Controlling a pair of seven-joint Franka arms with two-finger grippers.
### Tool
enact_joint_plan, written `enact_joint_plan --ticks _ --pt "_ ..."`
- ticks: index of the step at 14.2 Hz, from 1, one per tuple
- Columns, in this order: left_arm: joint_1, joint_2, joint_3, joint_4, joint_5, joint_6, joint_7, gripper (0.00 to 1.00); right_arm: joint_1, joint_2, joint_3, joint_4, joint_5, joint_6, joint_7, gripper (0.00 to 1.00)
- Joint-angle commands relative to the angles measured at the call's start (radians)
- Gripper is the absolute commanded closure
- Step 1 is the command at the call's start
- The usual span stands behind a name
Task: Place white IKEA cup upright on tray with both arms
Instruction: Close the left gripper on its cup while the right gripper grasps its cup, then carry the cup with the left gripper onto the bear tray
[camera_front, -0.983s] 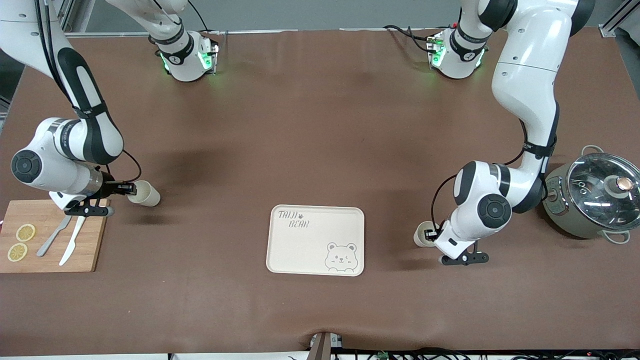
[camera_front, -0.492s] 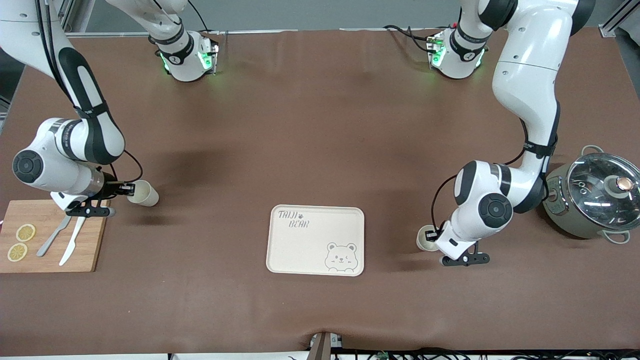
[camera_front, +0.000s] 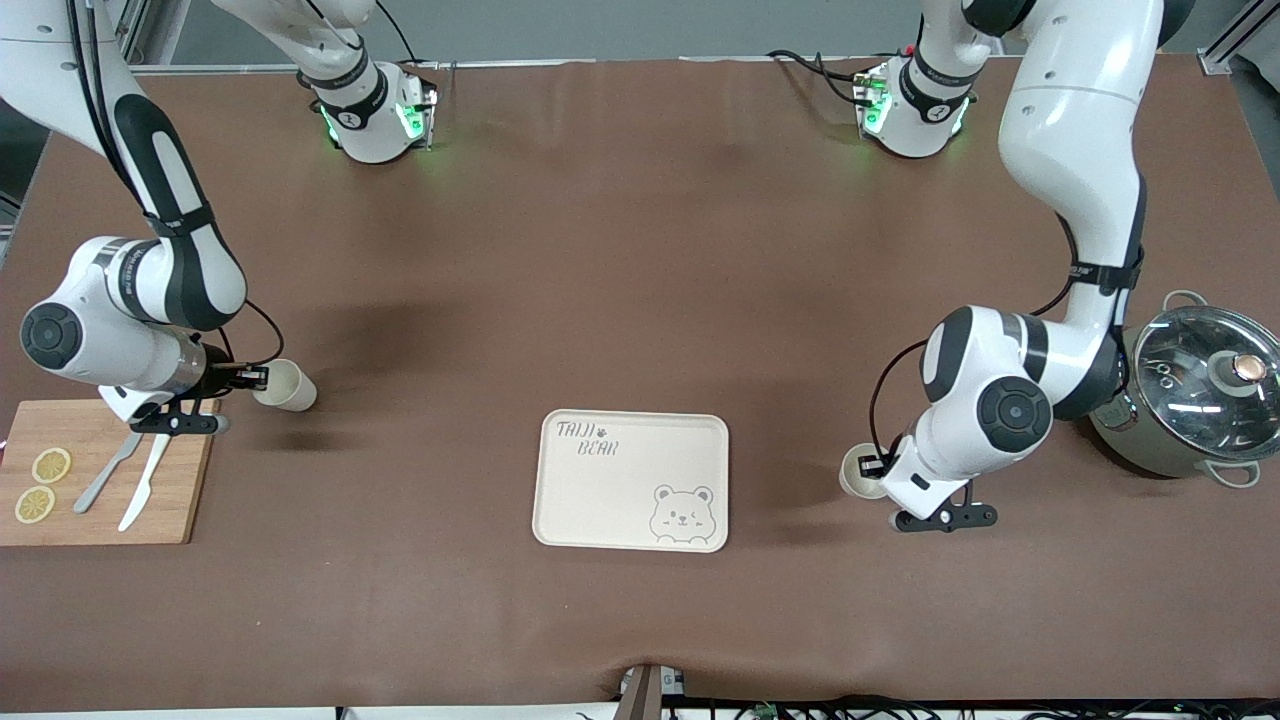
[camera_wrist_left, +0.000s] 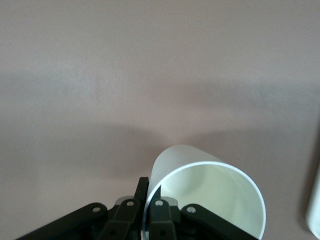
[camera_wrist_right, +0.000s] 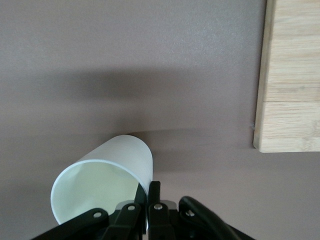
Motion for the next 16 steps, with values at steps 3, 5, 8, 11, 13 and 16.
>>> enact_joint_plan --ticks 3,5,8,11,13,16 --pt "-0.05 -0.028 -0.002 0.139 0.009 -0.24 -0.078 1.0 0.024 -0.002 0.013 0.072 -0.006 -0.053 0.049 1.0" --pt "-0.068 -0.026 0.0 0.152 0.011 -0.251 -0.101 1.0 0.063 -0.001 0.013 0.122 -0.006 -0.093 0.123 1.0" --pt "-0.093 -0.017 -0.002 0.191 0.009 -0.273 -0.111 1.0 0.083 0.012 0.013 0.182 0.016 -0.133 0.146 1.0" --pt "-0.111 -0.002 0.001 0.244 0.008 -0.284 -0.127 1.0 0.094 0.027 0.013 0.221 0.081 -0.135 0.158 1.0" --pt "-0.125 0.01 0.0 0.291 -0.009 -0.285 -0.133 1.0 0.101 0.036 0.013 0.238 0.088 -0.135 0.158 1.0" --pt "-0.153 0.066 0.001 0.409 -0.027 -0.322 -0.161 1.0 0.117 0.054 0.013 0.294 0.088 -0.19 0.181 1.0"
